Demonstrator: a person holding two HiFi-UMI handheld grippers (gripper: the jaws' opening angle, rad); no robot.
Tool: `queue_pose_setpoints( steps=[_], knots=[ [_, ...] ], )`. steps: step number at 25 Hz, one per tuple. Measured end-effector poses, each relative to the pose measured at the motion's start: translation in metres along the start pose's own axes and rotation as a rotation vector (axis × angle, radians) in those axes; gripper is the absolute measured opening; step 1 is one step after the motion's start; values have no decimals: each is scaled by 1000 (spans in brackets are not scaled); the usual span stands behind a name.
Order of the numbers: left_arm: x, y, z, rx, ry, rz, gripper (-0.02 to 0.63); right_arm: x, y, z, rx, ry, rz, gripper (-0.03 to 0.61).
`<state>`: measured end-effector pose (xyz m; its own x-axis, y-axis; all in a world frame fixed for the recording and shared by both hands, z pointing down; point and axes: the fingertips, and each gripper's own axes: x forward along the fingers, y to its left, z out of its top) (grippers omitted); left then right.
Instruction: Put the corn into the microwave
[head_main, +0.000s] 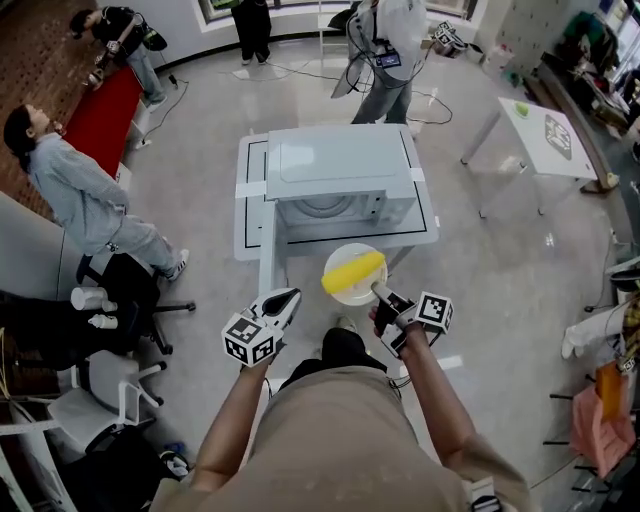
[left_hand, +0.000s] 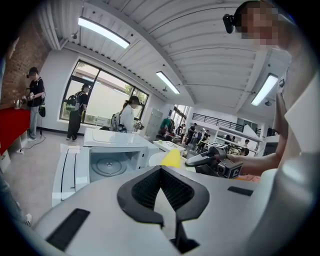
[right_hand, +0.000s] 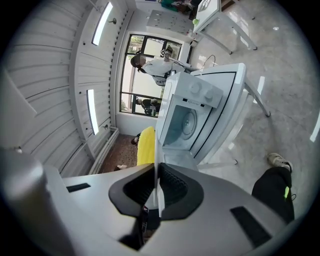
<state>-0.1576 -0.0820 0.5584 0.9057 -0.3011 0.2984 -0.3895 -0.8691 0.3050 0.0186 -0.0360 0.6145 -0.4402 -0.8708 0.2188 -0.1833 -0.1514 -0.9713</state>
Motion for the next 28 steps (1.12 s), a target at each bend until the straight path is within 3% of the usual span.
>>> queue_pose_setpoints(
  steps=[9, 18, 28],
  knots=[
    [45, 28, 23, -3, 31, 45, 2, 59, -13, 47, -40, 81, -14, 28],
    [84, 65, 22, -34, 81, 147, 2, 128, -51, 89, -18, 134, -9, 28],
    [110, 89, 16, -83, 90, 236, 2, 177, -107, 105, -6, 163, -29, 26]
  ],
)
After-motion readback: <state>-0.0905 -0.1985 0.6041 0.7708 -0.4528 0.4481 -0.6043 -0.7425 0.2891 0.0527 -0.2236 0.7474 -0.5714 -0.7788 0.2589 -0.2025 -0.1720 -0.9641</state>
